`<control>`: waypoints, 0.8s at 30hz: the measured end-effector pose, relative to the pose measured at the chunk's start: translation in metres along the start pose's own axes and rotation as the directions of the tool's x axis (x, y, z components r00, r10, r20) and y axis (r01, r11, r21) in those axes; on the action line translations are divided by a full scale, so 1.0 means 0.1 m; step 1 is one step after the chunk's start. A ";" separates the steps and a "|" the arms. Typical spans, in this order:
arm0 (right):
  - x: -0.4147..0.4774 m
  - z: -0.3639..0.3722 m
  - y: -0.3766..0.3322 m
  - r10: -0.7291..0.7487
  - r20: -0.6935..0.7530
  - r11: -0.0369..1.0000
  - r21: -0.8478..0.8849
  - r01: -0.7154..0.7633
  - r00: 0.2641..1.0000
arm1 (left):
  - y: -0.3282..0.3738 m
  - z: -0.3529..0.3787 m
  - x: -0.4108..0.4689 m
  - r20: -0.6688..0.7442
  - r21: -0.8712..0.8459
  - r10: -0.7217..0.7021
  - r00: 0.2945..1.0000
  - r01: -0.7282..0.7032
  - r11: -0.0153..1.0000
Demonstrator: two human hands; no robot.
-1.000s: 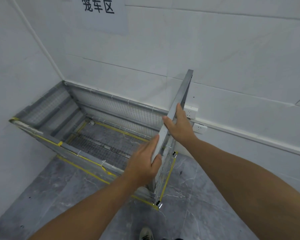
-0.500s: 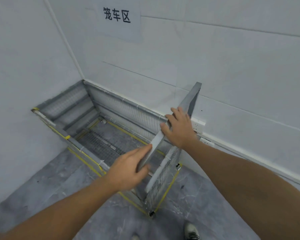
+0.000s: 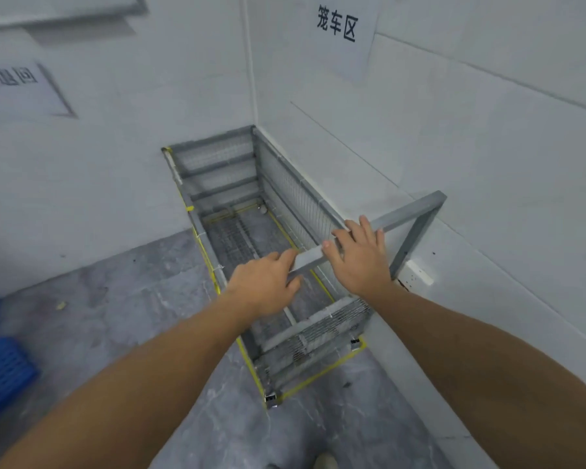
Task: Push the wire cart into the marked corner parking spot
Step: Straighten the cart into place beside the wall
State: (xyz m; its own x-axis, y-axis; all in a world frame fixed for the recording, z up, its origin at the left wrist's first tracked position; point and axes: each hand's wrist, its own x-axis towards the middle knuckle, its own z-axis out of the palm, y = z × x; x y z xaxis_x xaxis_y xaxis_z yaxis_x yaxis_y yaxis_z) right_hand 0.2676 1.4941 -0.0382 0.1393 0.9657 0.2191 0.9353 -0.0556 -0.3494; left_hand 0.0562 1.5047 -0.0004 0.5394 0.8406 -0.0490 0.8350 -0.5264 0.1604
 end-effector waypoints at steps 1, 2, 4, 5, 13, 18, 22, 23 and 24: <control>0.00 -0.01 0.02 -0.015 -0.003 1.000 -0.006 0.015 1.000 | 0.00 0.01 0.00 -0.010 0.007 0.002 1.000 -0.002 1.000; 0.00 -0.02 0.05 -0.036 -0.013 0.999 -0.016 0.036 0.999 | 0.00 0.02 0.00 -0.027 0.017 0.003 1.000 -0.003 1.000; 0.00 -0.04 0.09 -0.085 -0.022 0.996 -0.041 0.084 0.996 | 0.02 0.03 -0.01 -0.062 0.038 -0.013 0.998 0.015 0.999; 0.00 -0.05 0.13 -0.111 -0.011 0.993 -0.049 0.110 0.994 | 0.03 0.03 -0.01 -0.072 0.049 -0.024 0.997 0.028 0.998; 0.38 -0.30 0.76 -0.333 0.184 0.927 -0.115 0.357 0.925 | 0.27 0.07 0.08 -0.124 0.142 -0.192 0.974 0.209 0.968; 0.73 -0.48 1.28 -0.380 0.211 0.891 -0.177 0.418 0.901 | 0.47 0.12 0.22 -0.186 0.141 -0.274 0.944 0.302 0.943; 0.78 -0.38 1.38 -0.497 0.055 0.846 -0.192 0.498 0.866 | 0.43 0.18 0.23 -0.279 0.203 -0.246 0.928 0.307 0.930; 0.81 -0.35 1.39 -0.514 0.024 0.840 -0.188 0.509 0.857 | 0.41 0.18 0.26 -0.288 0.211 -0.229 0.930 0.295 0.932; 0.85 -0.33 1.40 -0.520 0.016 0.838 -0.180 0.514 0.854 | 0.39 0.18 0.29 -0.295 0.216 -0.212 0.932 0.281 0.935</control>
State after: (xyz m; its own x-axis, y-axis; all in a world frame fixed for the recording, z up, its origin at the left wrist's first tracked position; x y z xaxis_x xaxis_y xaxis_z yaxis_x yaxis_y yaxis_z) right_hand 0.4212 1.5600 -0.0390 -0.3729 0.8574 0.3547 0.9144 0.4044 -0.0162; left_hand 0.1066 1.5065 -0.0137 0.2934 0.9323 0.2114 0.9559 -0.2835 -0.0763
